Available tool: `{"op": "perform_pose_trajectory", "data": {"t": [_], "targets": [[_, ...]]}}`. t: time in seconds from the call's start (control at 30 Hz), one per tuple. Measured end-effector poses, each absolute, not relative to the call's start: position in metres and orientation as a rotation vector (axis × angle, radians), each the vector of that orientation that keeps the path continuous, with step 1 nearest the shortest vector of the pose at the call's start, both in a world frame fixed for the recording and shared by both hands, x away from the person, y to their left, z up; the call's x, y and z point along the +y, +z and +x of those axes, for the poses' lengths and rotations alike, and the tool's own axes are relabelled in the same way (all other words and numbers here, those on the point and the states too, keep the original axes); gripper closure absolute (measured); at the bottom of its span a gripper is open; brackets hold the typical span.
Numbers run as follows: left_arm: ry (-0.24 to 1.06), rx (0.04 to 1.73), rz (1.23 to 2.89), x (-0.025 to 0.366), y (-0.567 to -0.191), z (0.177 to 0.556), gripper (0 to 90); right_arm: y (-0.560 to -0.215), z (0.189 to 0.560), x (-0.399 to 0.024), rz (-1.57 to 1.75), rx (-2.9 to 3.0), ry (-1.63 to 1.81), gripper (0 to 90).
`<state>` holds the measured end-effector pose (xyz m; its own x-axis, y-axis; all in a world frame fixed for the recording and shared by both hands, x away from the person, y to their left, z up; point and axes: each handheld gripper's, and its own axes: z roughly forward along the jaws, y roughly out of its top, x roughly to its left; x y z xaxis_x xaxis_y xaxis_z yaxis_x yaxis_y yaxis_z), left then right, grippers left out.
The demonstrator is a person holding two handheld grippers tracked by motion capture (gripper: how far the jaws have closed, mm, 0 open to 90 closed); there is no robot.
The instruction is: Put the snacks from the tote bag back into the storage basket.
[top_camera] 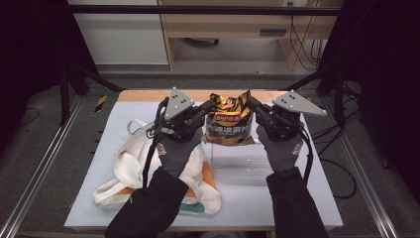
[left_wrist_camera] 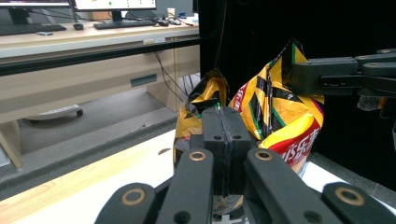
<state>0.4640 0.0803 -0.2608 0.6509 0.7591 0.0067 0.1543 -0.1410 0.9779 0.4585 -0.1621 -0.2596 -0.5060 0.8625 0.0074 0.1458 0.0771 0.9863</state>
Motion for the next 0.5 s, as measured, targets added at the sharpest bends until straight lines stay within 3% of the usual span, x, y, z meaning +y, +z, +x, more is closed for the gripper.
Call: {"op": "perform_pose_trajectory", "data": {"t": [0.5], "targets": [[0.620,0.754,1.691,0.042,-0.276,0.474,89.9,-0.279,0.468,-0.200,1.038,1.730,1.485,90.0]]}}
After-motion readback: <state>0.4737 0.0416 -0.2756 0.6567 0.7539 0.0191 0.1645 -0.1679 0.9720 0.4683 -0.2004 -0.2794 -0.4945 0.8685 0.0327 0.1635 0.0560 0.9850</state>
